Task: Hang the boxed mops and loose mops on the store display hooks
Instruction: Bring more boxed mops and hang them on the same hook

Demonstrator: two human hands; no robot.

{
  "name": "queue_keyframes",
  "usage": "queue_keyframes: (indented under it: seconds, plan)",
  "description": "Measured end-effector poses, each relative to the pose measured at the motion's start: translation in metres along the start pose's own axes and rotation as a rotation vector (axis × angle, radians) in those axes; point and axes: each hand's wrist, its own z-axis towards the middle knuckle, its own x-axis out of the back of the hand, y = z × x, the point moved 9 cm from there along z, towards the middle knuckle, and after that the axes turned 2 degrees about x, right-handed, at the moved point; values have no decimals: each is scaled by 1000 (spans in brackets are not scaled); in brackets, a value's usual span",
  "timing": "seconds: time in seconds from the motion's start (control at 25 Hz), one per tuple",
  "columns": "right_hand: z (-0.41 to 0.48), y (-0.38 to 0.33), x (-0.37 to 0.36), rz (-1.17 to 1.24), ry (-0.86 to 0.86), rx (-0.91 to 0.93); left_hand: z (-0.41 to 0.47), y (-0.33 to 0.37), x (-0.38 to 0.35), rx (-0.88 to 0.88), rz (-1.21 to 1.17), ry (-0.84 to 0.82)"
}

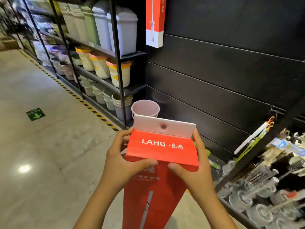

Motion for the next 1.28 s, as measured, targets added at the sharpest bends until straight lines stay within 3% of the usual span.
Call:
queue_keyframes:
  seconds: [0.32,0.64,0.92,1.28]
  plan:
    - [194,33,-34,36,-73,25,180,-36,-17,48,29,92]
    - [345,28,-55,37,-108,111,319,-39,-24,-17,23,145]
    - [455,21,-88,15,10,192,444,-53,-10,-89,-47,147]
    - [599,22,-174,-15,143,253,624,-104,31,-65,-102,31]
